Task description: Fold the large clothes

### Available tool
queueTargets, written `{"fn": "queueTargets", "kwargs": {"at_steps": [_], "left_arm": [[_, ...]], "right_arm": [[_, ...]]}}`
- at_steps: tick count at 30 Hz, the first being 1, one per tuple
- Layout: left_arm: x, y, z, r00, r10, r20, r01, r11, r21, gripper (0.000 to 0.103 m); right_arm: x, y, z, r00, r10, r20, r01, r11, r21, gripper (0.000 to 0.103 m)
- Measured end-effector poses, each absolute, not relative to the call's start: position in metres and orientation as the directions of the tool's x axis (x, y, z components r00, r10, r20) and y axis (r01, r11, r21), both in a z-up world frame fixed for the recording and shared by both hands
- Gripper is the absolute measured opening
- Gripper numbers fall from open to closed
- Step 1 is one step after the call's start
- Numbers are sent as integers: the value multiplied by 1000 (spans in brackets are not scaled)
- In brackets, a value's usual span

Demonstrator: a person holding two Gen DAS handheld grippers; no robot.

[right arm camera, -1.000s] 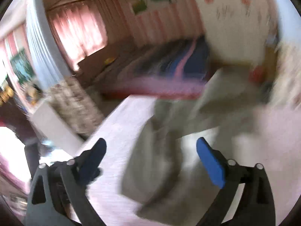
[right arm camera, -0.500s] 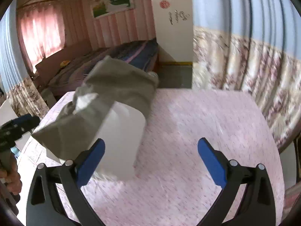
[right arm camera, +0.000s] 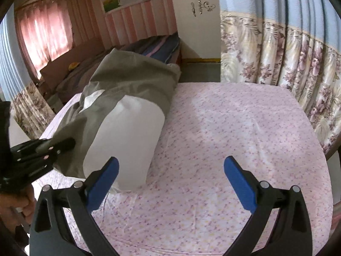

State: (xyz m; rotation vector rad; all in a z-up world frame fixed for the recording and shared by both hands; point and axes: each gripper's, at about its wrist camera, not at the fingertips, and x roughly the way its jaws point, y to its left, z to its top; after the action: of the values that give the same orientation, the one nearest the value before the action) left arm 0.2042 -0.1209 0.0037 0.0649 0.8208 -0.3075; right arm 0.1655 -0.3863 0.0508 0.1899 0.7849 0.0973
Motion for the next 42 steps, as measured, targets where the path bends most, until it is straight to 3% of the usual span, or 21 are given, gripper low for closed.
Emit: {"fn": "queueTargets", "kwargs": {"at_steps": [5,11,17,21,23,28,31,33,36,39,42], "left_arm": [[200,-94,9,683,-182,-707,288,957,32,10],[196,-23,41,748,-77,-659,217,967,134,10],[204,25,-12,692,-83,-718,167,985,48,13],[210,28,-41,676,-67,-734,150,987,48,18],[212,33,-56,667,-75,-741,139,990,25,20],[200,35,-60,699,-67,-712,152,987,56,23],[191,40,-32,733,-49,-679,142,986,83,35],[188,48,-2,765,-52,-642,121,991,64,59],[196,52,42,800,-72,-595,110,994,27,85],[223,40,71,821,-62,-567,104,994,42,92],[269,23,74,807,-44,-588,82,996,37,92]], "right_arm": [[171,-363,48,687,170,-706,-42,980,194,99],[186,-317,64,696,193,-692,-115,981,158,99],[208,-254,48,669,256,-698,-208,966,154,99],[221,-232,12,642,224,-733,-212,971,111,100],[228,-237,-9,593,256,-764,-201,965,168,100],[223,-241,-12,608,252,-753,-213,965,151,100],[217,-245,13,642,242,-728,-226,967,122,101],[215,-248,33,680,241,-692,-227,967,115,101],[224,-261,66,737,225,-637,-196,974,117,101],[255,-273,81,759,179,-626,-135,984,117,101],[292,-281,80,746,159,-646,-85,986,144,101]]}}
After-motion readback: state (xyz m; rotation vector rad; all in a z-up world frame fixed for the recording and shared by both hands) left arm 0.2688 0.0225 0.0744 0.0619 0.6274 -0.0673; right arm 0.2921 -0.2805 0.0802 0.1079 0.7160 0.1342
